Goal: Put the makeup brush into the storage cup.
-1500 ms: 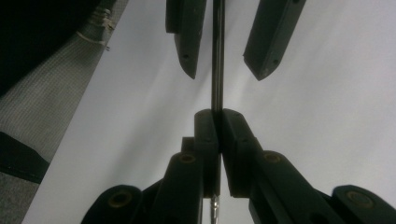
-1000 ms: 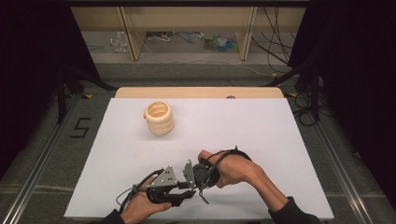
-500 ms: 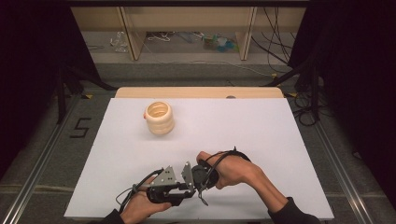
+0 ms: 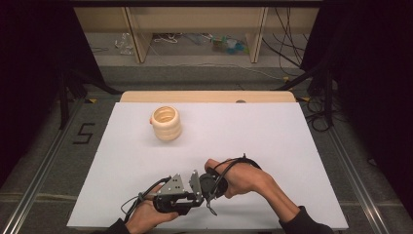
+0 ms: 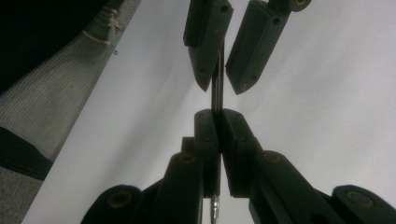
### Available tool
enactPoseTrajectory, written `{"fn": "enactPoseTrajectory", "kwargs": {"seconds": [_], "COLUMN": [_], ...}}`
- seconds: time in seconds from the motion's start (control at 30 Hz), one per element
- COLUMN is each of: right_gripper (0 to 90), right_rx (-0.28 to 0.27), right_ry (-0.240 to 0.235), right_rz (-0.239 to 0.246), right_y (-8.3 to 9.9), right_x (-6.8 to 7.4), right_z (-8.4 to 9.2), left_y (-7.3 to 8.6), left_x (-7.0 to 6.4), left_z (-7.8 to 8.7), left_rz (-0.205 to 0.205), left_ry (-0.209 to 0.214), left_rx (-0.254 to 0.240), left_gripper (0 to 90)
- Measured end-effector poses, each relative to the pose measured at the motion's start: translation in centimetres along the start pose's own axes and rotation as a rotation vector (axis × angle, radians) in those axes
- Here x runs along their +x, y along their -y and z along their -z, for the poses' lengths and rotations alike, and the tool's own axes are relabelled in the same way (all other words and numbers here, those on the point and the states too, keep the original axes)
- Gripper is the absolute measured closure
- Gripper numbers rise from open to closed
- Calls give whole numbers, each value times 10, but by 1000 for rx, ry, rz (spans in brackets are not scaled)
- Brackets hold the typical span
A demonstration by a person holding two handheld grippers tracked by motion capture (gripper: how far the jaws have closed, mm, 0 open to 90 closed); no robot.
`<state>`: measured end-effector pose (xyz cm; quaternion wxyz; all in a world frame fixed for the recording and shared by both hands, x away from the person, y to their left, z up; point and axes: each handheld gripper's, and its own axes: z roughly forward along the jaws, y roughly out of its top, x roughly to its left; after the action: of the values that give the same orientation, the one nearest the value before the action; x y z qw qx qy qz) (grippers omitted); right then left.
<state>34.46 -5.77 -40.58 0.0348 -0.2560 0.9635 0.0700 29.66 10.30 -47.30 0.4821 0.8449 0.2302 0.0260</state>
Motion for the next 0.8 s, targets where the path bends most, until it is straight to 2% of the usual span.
{"fn": "enactPoseTrajectory", "kwargs": {"seconds": [0.07,0.37,0.63,0.67,0.8], "right_gripper": [854,855,854,855,855], "right_rx": [4,20,7,15,20], "right_ry": [-3,11,8,9,14], "right_rz": [0,3,2,3,2], "right_y": [0,-1,-1,-1,-2], "right_x": [0,1,0,0,1], "right_z": [0,2,1,1,2], "left_y": [0,0,0,0,0], "left_x": [1,1,0,1,1], "left_z": [1,1,-1,0,1], "left_rz": [1,-9,-3,-3,-4], "left_ry": [19,26,27,37,31], "left_rx": [4,5,-12,1,4], "left_gripper": [755,778,799,807,816]}}
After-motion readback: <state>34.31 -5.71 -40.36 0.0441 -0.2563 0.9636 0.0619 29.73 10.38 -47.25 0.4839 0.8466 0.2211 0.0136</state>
